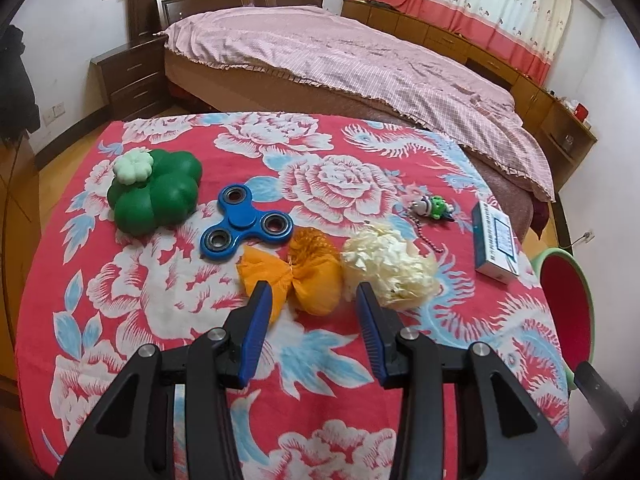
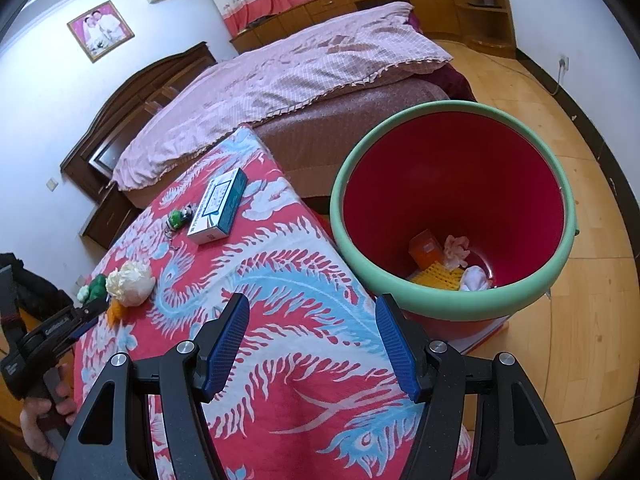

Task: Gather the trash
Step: 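Move both open tools back toward the orange bow and cream bag, then close the left tool on the orange bow while the right tool grasps the cream bag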

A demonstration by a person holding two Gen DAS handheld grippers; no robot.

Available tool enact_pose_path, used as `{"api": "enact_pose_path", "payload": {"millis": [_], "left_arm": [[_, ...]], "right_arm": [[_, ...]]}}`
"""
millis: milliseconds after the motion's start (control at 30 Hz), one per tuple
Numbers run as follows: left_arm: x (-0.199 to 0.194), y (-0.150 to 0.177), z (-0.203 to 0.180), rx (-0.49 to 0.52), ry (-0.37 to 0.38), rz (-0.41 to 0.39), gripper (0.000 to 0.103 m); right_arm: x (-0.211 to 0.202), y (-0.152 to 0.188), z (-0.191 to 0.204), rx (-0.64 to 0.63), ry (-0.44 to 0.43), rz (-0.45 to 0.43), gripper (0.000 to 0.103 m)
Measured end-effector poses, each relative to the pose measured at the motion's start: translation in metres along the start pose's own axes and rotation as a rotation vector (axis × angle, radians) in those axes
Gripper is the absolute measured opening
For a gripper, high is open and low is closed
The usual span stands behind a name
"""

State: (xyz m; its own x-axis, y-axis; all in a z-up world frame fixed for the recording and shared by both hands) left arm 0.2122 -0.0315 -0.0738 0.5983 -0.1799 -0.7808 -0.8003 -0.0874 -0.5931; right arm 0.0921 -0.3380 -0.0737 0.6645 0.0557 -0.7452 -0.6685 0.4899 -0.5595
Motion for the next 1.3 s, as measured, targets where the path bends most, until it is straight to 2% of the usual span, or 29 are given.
{"api": "enact_pose_path", "payload": {"millis": [433,667,767,900,1300], "left_arm": [[0.028,-0.005,0.002,0.005,-0.043,0.022,0.043],[0.030,-0.004,0.004,0.013,-0.022,0.006,0.043],[0.028,-0.002,0.003,0.021,-0.010,0.000,0.034],[0.022,-0.001,0.003,0.015,0.023,-0.011,0.017],[-0.017,-0.003,0.023,-0.035,0.064,-0.093,0.014]], "right_arm": [[0.004,0.001,0.002,-0.006,0.005,0.010,0.067],[0.005,0.001,0.004,-0.011,0.001,0.017,0.067],[0.004,0.001,0.006,-0.018,-0.002,0.016,0.067],[0.002,0.001,0.012,-0.030,-0.011,0.015,0.067],[0.000,-0.001,0.050,-0.106,-0.052,0.012,0.067]]}}
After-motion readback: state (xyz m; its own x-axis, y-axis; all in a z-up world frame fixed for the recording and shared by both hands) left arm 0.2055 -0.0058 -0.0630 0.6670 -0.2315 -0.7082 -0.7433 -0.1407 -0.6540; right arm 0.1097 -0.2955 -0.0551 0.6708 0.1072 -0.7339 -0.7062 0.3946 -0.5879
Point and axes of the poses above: each gripper's, at about its wrist camera, not at the fingertips, and x roughly the way its jaws point, z to its left, y to its underside, the point moved 4 cm from there along x, roughly the way its jaws point, and after that the axes turned 2 degrees about y, right-handed, at the moved point
